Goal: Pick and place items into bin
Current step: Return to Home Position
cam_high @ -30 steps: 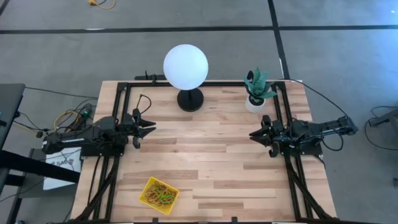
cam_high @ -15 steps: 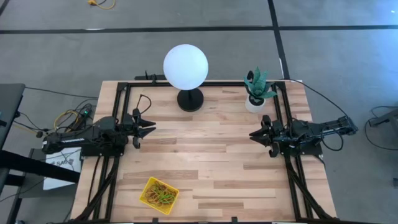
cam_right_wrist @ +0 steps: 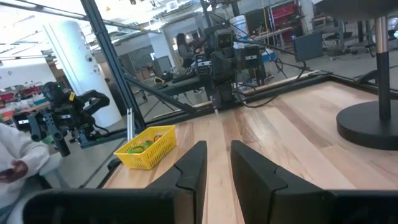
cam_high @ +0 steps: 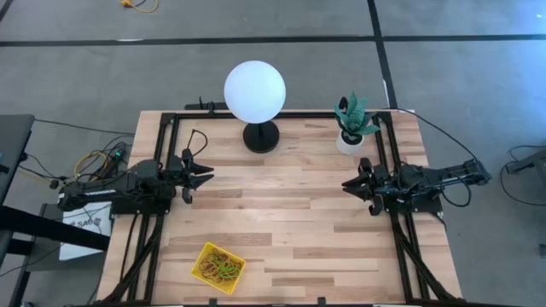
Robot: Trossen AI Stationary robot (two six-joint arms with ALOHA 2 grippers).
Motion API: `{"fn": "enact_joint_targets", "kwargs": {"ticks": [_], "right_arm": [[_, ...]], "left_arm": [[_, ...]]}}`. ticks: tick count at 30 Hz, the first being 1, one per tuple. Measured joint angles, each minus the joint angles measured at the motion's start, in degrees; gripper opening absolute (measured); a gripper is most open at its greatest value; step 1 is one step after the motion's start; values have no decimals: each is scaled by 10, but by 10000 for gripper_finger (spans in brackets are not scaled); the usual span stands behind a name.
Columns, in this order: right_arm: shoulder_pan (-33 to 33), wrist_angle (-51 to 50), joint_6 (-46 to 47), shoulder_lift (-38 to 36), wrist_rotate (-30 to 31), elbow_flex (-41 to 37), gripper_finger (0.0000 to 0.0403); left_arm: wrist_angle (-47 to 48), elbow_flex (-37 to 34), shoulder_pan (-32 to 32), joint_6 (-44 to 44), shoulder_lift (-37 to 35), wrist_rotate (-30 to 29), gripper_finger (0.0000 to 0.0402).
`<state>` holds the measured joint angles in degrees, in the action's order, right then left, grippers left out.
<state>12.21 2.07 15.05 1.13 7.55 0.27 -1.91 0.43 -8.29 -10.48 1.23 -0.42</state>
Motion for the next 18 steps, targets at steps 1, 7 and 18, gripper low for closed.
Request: {"fn": "enact_joint_targets", "kwargs": {"ticks": [1,7,18], "right_arm": [[0,0,0,0,0,0,67],[0,0,0,0,0,0,67],[0,0,0,0,0,0,67]], "left_arm": [[0,0,0,0,0,0,98],[0,0,0,3,0,0,98],[0,0,0,2,0,0,98]]}}
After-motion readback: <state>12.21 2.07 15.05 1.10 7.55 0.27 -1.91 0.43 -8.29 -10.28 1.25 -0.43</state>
